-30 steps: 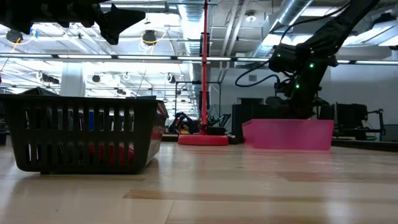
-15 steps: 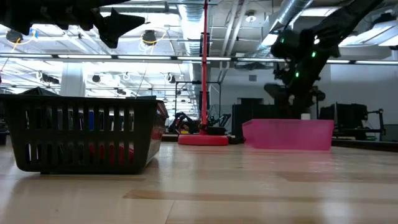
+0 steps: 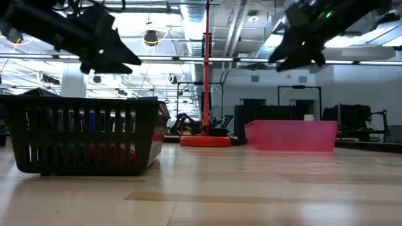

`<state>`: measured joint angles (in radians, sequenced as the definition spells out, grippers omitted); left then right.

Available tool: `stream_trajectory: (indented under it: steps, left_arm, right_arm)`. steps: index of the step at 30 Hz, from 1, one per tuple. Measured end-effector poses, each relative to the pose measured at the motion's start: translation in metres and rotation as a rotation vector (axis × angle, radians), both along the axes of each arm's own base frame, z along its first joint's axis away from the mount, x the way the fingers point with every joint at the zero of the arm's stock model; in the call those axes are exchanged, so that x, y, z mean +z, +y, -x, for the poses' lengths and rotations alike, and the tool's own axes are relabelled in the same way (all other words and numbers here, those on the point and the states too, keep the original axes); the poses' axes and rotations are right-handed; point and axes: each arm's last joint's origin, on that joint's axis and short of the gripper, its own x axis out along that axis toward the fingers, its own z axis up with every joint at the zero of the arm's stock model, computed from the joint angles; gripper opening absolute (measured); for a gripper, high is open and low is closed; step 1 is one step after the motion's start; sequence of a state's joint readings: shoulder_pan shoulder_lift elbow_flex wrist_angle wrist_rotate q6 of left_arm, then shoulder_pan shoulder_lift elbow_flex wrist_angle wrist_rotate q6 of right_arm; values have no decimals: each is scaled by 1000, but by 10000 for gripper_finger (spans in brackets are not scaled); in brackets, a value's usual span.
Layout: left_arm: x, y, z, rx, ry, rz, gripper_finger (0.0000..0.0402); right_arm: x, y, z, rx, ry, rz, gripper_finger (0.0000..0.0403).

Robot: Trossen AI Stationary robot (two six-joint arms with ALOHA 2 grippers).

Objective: Pick & Place Office items

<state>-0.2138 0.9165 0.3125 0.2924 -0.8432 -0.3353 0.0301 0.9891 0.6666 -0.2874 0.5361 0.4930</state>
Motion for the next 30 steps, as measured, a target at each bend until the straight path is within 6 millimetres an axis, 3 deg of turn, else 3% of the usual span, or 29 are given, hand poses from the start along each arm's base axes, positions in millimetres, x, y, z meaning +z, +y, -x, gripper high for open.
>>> stream_trajectory:
  steps: [3,8,10,16,19,25,30]
  left_arm:
    - [3,7,-1,72,-1,36,269]
    - [10,19,-12,61,182,13,269]
    - [22,27,-20,79,219,16,269]
    - [53,78,-39,193,481,199,269]
    - [59,110,-40,319,564,351,270]
    - [50,158,-35,531,517,589,267]
    - [29,179,-32,483,606,721,265]
  right_arm:
    - [5,16,4,32,-41,16,220]
    - [6,36,5,119,-56,18,221]
    - [6,42,5,148,-58,15,221]
    - [11,58,4,225,-123,-1,221]
    - [11,66,4,262,-136,-6,221]
    - [3,85,2,316,-111,4,221]
    - [-6,103,-4,375,-102,6,221]
